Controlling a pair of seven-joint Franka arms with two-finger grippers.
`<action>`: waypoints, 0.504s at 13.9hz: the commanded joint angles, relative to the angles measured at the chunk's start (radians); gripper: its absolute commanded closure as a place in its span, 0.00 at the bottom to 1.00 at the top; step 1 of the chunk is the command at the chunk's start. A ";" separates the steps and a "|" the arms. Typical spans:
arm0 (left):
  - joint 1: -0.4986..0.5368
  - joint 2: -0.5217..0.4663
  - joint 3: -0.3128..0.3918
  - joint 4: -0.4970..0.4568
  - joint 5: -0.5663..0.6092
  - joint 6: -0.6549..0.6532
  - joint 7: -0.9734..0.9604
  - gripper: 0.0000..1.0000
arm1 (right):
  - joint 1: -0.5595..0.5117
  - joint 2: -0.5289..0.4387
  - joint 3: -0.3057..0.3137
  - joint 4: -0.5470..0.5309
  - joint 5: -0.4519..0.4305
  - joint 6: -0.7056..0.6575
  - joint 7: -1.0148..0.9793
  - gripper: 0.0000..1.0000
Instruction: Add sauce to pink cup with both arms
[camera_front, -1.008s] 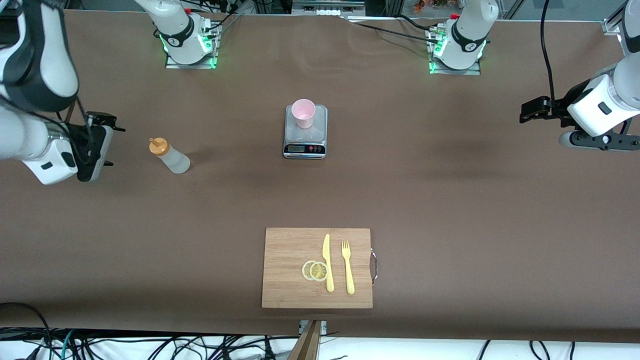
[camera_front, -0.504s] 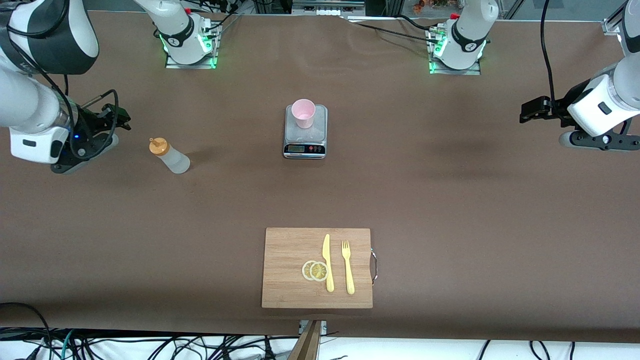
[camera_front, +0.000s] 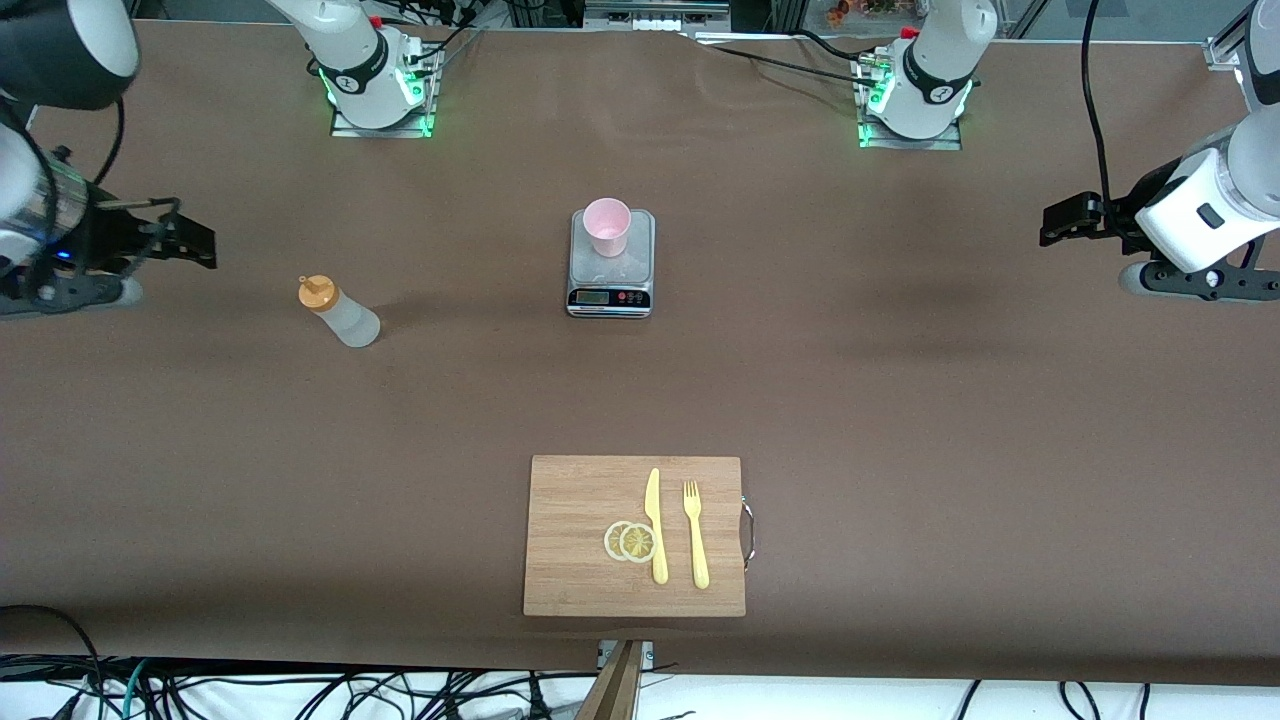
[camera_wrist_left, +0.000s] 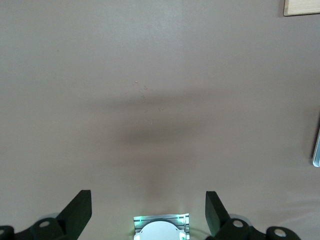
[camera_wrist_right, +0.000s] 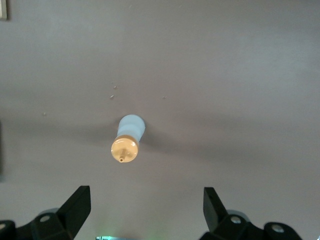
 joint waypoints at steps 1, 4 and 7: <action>0.011 0.015 -0.009 0.036 0.009 -0.010 0.022 0.00 | -0.026 -0.014 -0.010 0.027 0.019 -0.009 0.025 0.00; 0.011 0.015 -0.009 0.036 0.009 -0.010 0.022 0.00 | -0.024 -0.021 -0.073 0.027 0.099 -0.011 0.033 0.00; 0.011 0.015 -0.009 0.037 0.009 -0.010 0.022 0.00 | -0.024 -0.032 -0.074 0.027 0.099 -0.011 0.154 0.00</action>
